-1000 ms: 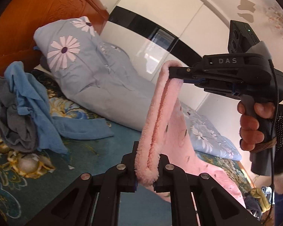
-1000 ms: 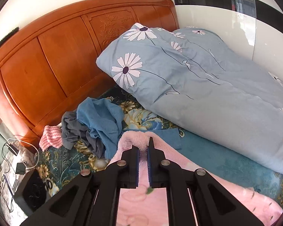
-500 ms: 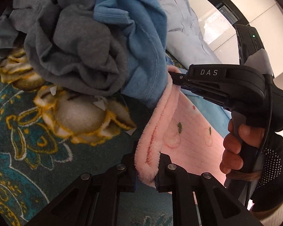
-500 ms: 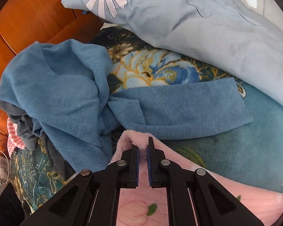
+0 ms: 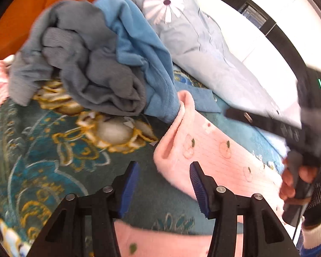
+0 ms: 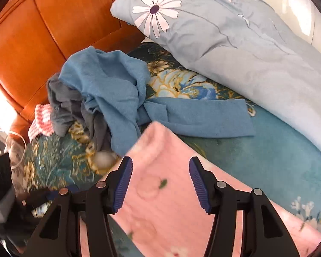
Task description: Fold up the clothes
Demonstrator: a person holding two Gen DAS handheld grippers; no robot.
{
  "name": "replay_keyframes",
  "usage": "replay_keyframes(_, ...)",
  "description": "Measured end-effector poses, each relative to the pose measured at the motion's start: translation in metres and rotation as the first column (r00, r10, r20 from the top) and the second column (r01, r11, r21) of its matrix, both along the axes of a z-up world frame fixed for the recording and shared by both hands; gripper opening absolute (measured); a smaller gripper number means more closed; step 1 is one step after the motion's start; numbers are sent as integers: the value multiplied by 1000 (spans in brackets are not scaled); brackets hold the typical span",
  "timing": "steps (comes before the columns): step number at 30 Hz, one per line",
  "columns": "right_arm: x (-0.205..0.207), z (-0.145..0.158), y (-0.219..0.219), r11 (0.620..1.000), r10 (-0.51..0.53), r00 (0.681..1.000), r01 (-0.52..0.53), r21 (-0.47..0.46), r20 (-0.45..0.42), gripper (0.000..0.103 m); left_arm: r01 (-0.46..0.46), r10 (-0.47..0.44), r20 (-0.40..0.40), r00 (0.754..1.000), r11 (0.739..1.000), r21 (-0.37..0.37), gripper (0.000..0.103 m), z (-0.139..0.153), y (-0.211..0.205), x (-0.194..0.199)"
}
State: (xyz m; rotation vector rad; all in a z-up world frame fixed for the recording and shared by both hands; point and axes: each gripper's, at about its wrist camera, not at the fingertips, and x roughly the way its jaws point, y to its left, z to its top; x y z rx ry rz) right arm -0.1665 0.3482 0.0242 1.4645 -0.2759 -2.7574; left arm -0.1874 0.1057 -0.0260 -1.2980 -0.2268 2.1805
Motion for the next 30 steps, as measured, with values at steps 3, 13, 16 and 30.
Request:
replay_keyframes(3, 86, 13, 20, 1000, -9, 1000, 9, 21, 3, 57, -3, 3, -23, 1000, 1000, 9, 58, 7, -30, 33)
replay_keyframes(13, 466, 39, 149, 836, -541, 840, 542, 84, -34, 57, -10, 10, 3, 1000, 998, 63, 65, 8, -69, 120)
replay_keyframes(16, 551, 31, 196, 694, -719, 695, 719, 23, -9, 57, -39, 37, 32, 999, 996, 75, 65, 0, -61, 143)
replay_keyframes(30, 608, -12, 371, 465, -875, 483, 860, -210, 38, 57, 216, -214, -29, 976, 963, 162, 67, -3, 124, 267)
